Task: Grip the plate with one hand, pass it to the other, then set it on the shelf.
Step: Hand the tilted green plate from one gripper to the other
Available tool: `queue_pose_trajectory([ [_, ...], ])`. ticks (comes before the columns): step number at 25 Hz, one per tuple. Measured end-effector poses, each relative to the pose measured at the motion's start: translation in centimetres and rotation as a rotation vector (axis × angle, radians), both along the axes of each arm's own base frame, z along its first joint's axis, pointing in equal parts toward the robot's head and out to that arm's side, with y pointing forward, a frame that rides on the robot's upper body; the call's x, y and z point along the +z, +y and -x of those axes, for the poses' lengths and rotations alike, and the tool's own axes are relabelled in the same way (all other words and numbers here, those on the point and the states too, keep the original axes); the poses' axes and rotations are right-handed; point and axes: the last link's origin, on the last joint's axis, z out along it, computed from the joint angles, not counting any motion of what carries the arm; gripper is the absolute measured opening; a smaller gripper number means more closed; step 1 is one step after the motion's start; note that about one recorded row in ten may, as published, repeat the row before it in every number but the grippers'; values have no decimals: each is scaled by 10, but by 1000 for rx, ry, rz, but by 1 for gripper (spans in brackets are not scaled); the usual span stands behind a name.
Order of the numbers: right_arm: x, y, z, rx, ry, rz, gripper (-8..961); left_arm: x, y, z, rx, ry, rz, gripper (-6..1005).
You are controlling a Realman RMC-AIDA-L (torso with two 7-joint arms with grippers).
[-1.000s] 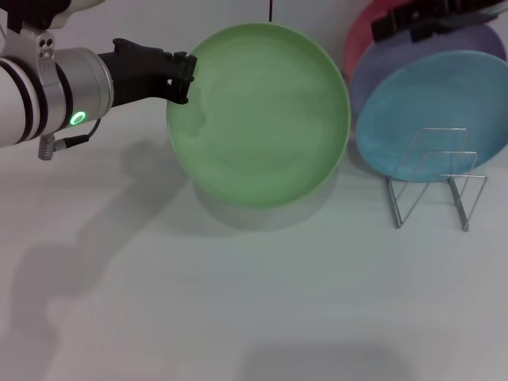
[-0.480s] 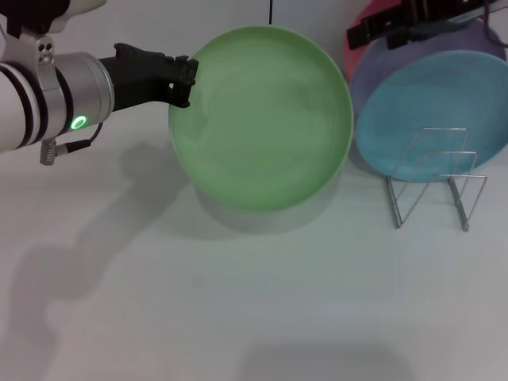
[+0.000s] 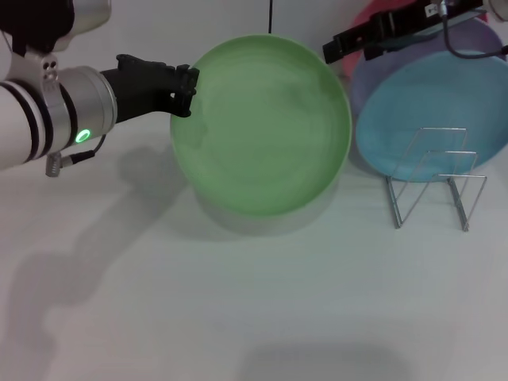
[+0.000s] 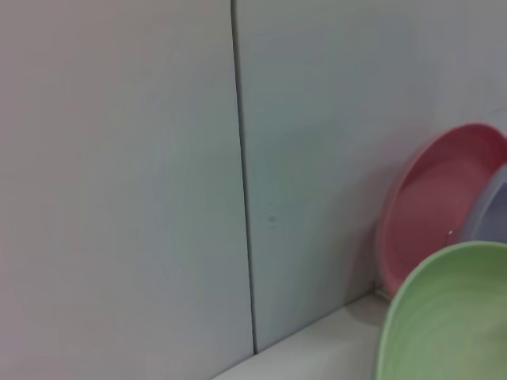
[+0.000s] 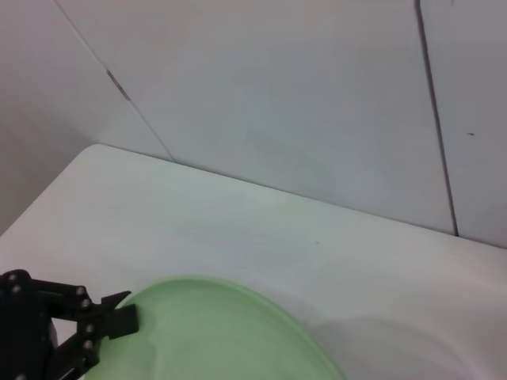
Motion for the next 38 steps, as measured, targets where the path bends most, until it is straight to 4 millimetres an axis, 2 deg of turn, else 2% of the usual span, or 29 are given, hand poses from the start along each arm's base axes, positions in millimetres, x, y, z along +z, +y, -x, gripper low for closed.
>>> queue_pose_trajectory([
  [6,-10,6,1,-1,-6,1,827,-3,1,10,2,-36,10,37],
  [21,-38,13,2,1,-30,34,827,-5,0,11,3,-44,18,38],
  [34,-41,14,0,5,-40,31,818,-7,-1,7,-4,-53,28,38],
  [38,-41,14,0,7,-40,30,689,-7,-2,6,-6,-53,30,38],
])
